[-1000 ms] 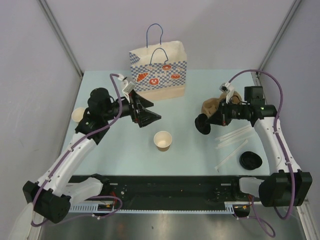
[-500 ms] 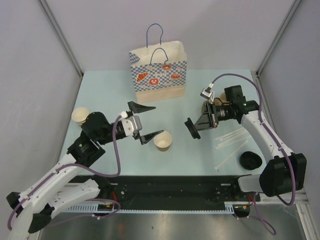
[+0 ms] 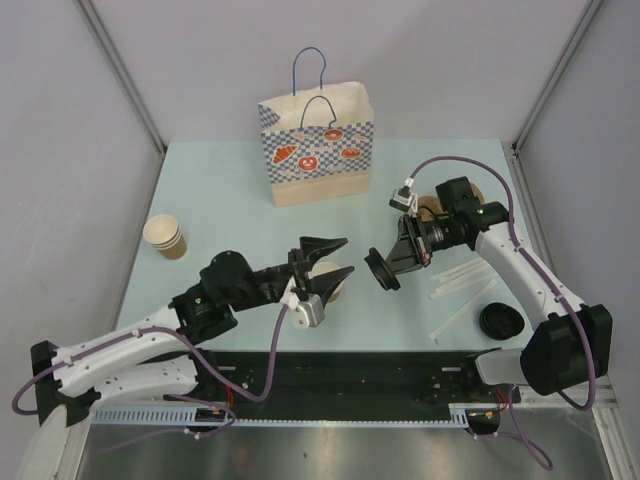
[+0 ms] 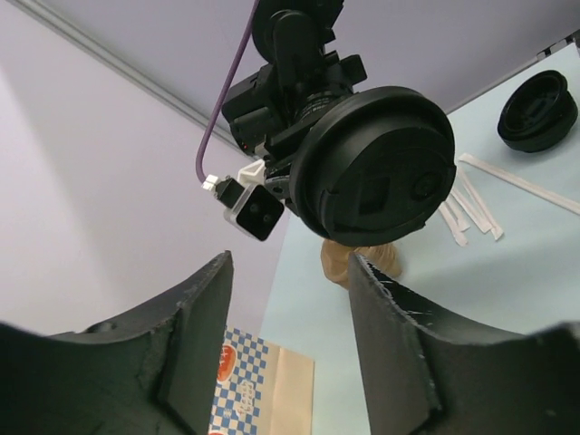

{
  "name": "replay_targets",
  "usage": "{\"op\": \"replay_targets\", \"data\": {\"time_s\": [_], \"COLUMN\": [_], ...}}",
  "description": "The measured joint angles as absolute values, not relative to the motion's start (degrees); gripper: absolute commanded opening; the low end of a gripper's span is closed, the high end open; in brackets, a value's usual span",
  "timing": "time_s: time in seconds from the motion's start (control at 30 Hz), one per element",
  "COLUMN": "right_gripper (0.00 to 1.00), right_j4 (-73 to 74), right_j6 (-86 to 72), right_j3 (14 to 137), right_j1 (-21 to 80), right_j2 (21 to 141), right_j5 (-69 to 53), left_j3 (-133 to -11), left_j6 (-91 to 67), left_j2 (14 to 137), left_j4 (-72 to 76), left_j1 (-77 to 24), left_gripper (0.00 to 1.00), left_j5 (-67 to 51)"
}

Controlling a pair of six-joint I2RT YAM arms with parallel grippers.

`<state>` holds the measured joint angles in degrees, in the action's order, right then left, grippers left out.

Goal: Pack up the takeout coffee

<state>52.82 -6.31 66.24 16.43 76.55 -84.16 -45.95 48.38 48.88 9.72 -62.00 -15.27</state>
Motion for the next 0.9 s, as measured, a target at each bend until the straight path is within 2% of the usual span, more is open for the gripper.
{"op": "replay_targets", "data": {"time_s": [0.27, 0.63, 0.73, 0.9], "right_gripper": [0.00, 0.00, 0.00, 0.00], "right_j4": [54.8, 55.7, 55.7, 55.8], "right_j6": [-3.2, -1.4, -1.4, -1.2], "right_j3": [66.2, 66.2, 66.2, 66.2], "right_j1": [17.5, 18.1, 18.1, 18.5], "right_j2": [76.6, 76.6, 76.6, 76.6], "right_j5": [-84.4, -84.5, -84.5, -84.5], "left_j3": [-46.0, -48.6, -48.6, -49.0], "left_j6": [49.1, 48.9, 48.9, 49.1], "left_j2": [52.2, 54.0, 54.1, 55.0], "left_j4": [11.4, 10.2, 9.8, 9.0], "left_j1": [-63.6, -64.4, -64.6, -64.9], "left_gripper": [0.43, 0.38, 0.31, 0.27], "left_j5": [-15.7, -18.0, -18.6, -19.1]}}
